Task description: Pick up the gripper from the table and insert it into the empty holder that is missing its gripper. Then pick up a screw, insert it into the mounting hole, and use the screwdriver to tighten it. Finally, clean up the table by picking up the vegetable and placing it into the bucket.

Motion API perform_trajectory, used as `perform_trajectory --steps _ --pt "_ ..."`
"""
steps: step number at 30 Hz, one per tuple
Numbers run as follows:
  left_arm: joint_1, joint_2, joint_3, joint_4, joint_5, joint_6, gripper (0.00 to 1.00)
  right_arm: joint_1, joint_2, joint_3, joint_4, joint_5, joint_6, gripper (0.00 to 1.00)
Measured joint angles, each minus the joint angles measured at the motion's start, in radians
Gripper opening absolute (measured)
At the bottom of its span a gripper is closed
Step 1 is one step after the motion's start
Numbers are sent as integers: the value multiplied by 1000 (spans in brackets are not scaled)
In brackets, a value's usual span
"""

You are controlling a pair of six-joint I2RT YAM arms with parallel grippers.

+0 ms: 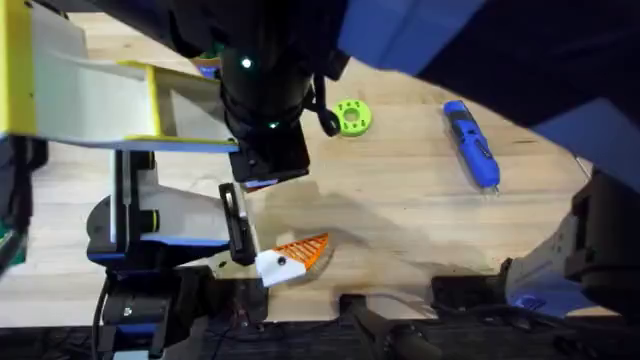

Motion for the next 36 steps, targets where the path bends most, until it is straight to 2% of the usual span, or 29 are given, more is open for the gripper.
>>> perform_trajectory --steps 36 --pt "0 0 0 0 0 0 986 0 12 0 6 7 0 6"
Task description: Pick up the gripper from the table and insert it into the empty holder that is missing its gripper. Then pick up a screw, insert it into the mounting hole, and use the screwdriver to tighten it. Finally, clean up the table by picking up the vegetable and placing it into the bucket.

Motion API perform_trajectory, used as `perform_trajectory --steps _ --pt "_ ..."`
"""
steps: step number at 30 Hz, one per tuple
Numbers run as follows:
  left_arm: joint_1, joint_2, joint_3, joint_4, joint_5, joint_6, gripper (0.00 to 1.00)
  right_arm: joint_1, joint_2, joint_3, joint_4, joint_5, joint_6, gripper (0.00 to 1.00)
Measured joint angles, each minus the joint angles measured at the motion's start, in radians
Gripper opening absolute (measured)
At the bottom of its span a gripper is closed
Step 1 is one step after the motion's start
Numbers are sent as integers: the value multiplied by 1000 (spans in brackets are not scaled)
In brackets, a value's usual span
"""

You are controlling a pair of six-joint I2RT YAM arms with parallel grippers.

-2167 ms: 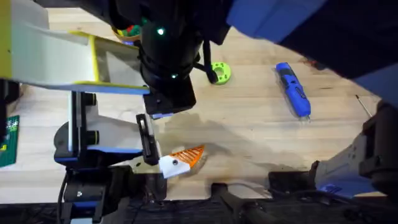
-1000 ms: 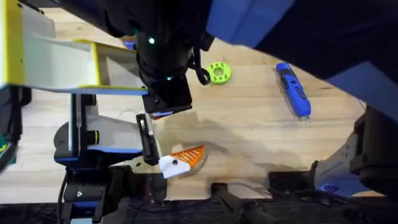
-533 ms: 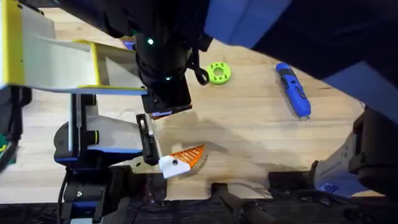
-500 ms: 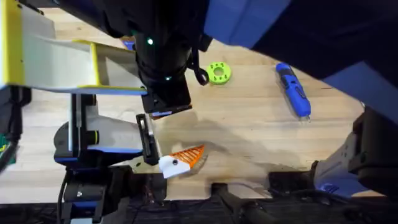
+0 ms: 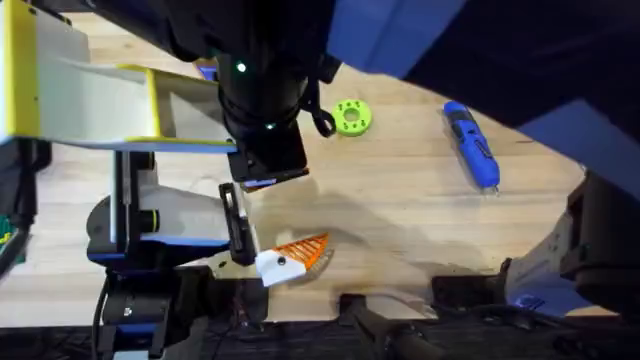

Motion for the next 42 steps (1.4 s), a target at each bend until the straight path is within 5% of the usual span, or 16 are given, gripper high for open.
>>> perform_trajectory --steps 42 --pt "0 0 0 0 0 0 986 0 17 0 -7 0 0 6"
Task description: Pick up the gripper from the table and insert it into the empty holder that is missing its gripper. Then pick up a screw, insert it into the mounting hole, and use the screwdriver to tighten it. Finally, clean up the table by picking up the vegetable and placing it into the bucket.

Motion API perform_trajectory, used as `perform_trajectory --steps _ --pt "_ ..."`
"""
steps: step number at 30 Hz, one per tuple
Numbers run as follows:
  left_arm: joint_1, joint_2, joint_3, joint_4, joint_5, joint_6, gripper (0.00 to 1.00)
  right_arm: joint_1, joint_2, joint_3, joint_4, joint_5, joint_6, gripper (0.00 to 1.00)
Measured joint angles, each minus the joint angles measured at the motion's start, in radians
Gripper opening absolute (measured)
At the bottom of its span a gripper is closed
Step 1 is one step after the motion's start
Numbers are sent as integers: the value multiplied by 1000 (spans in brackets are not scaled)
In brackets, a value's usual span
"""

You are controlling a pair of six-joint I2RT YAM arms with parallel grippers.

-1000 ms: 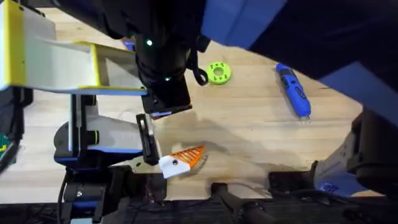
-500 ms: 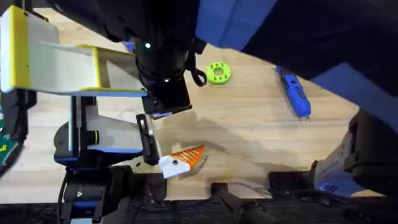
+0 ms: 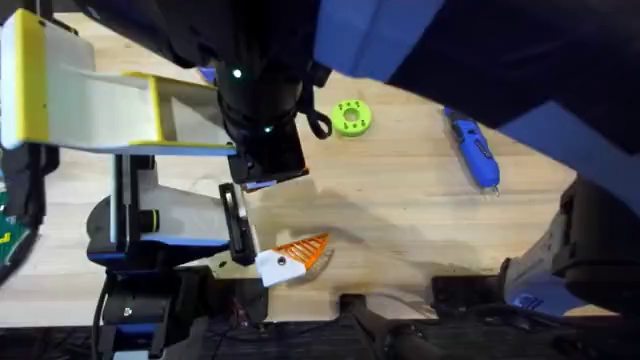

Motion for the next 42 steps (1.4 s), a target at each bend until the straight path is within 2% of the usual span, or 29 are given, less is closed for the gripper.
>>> perform_trajectory --steps 27,30,33,35,42 --pt "0 0 0 0 0 -8 985 0 35 2 1 0 0 11" --pt "0 0 0 0 2 -8 985 -1 35 3 3 4 4 395" --pt "0 0 0 0 2 -5 985 -1 36 3 0 3 6 834" --pt "0 0 0 0 2 -5 985 -1 36 3 0 4 7 897" --pt "0 0 0 0 2 -5 985 -22 28 3 0 3 34 902"
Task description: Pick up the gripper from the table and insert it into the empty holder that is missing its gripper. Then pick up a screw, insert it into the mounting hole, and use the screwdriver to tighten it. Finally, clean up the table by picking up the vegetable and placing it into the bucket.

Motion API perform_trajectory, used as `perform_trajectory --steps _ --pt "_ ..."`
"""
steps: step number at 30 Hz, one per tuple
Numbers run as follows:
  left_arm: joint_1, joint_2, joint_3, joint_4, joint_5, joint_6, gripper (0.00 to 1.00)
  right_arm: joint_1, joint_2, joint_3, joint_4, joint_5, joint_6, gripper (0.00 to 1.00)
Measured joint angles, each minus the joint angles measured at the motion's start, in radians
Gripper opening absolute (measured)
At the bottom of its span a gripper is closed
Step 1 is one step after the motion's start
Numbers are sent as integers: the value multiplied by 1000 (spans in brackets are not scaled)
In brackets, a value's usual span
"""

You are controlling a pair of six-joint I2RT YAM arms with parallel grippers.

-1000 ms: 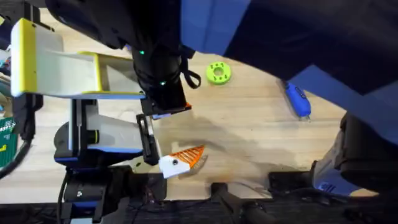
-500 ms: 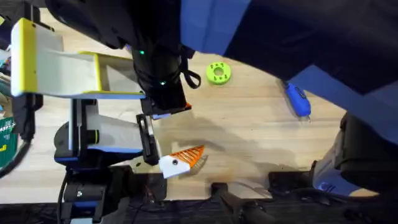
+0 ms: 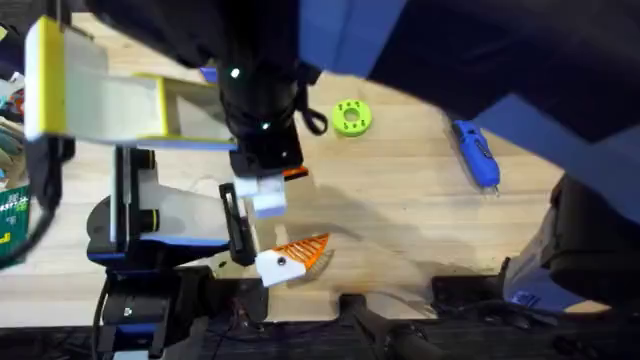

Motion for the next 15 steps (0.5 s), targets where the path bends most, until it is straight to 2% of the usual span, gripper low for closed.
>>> perform_trajectory --steps 6,9,15 --pt "0 0 0 0 0 0 985 -67 -41 0 5 0 75 902" --pt "0 0 0 0 0 0 986 -99 -68 -24 61 0 117 903" --pt "0 0 0 0 0 0 986 -161 -206 -250 195 -1 210 903"
